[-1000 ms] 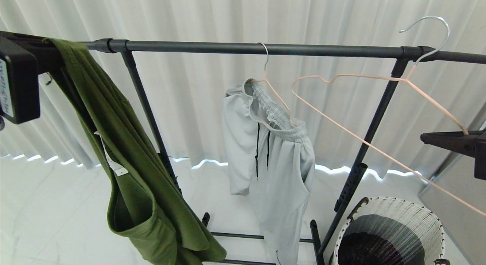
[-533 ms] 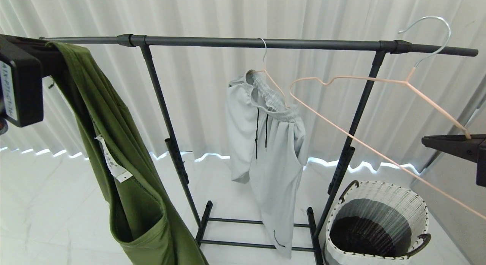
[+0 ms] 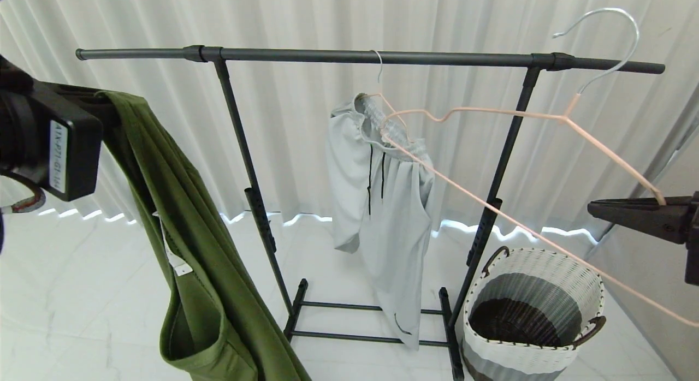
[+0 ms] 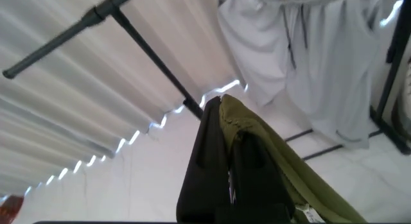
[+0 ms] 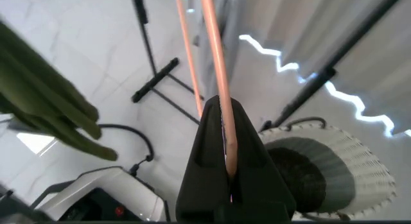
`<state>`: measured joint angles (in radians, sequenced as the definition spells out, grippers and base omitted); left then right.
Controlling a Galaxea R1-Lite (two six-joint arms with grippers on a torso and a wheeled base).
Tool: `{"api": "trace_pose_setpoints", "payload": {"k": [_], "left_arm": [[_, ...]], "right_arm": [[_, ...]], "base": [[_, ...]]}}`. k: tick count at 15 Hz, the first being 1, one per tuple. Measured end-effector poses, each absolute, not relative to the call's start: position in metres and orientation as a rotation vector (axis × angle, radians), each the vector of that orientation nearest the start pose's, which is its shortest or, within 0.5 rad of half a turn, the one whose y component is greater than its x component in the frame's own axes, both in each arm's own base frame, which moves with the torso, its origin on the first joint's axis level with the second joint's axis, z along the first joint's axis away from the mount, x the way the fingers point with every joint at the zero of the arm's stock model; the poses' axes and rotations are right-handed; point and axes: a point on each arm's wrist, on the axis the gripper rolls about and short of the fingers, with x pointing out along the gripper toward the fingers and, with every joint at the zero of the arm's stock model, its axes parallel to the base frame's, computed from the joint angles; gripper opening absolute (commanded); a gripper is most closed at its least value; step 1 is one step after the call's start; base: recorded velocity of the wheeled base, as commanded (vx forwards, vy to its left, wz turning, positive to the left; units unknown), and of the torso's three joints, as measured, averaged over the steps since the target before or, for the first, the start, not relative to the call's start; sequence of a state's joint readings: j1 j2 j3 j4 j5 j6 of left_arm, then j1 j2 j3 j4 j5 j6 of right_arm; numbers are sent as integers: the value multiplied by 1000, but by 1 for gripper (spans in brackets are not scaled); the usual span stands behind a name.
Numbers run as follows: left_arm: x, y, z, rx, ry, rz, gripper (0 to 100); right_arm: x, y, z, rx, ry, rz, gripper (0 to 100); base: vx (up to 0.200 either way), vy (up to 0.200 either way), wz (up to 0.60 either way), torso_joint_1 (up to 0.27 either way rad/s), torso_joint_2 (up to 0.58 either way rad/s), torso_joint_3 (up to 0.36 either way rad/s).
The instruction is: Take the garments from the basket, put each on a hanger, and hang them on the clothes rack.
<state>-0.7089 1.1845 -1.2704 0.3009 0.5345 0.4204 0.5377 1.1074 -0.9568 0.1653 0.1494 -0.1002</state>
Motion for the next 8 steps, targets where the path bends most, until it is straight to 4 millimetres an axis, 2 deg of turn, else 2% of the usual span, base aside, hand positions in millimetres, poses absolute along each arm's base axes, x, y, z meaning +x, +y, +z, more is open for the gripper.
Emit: {"api": "trace_pose_setpoints", "payload": {"k": [5,8], "left_arm": [[153,-103,337,382,227,-131,0],[173,-117,332,275,268,-103,0]], "right_arm": [[93,113,282,-202,288,1014,0],[84,127,278,-212,314,1112,0]], "base": [[0,0,0,0,0,0],[0,0,0,0,0,0]]}}
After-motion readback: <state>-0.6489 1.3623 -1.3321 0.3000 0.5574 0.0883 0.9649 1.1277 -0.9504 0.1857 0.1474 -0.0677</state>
